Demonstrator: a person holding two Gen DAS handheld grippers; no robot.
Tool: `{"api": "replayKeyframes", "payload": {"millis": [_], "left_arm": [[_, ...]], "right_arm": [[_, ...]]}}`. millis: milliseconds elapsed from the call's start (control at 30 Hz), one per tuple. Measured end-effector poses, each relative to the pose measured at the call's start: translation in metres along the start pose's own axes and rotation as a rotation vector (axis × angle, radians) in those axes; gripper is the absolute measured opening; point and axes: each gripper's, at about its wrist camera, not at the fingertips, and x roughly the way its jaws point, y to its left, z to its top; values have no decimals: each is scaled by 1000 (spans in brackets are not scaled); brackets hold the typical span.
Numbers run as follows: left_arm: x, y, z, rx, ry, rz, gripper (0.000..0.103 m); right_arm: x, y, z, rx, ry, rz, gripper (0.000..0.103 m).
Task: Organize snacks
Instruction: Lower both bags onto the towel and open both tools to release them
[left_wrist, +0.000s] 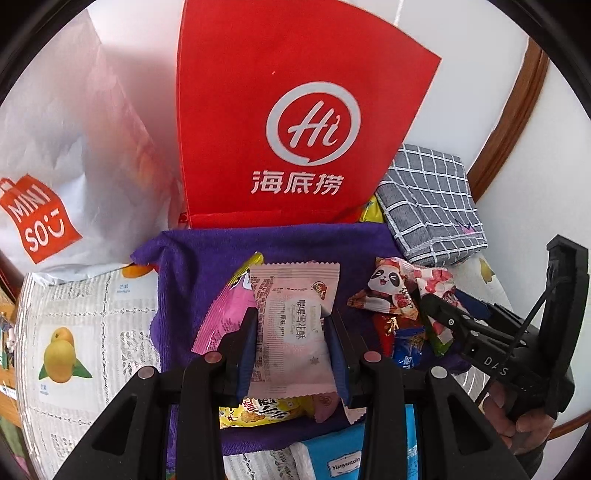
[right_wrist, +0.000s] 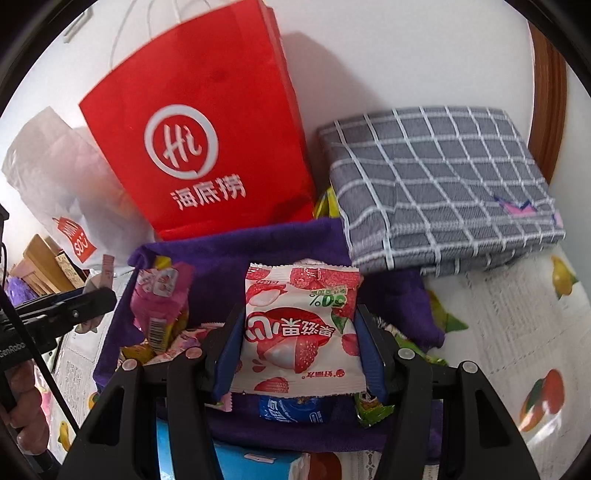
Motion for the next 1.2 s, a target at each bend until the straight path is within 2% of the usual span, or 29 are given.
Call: {"api": "replayKeyframes", "payload": {"millis": [533,733,1200], "left_arm": [[12,-1,-2,3,26,-3,34],[15,-3,-3,9,34,-4,34],[24,-3,-5,9,64,-9,34]], "right_arm": [[6,5,-7,-51,21,12,57],[16,8,-10,-72,55,-5,57],[17,5,-10,-64,67,-23,58]]}}
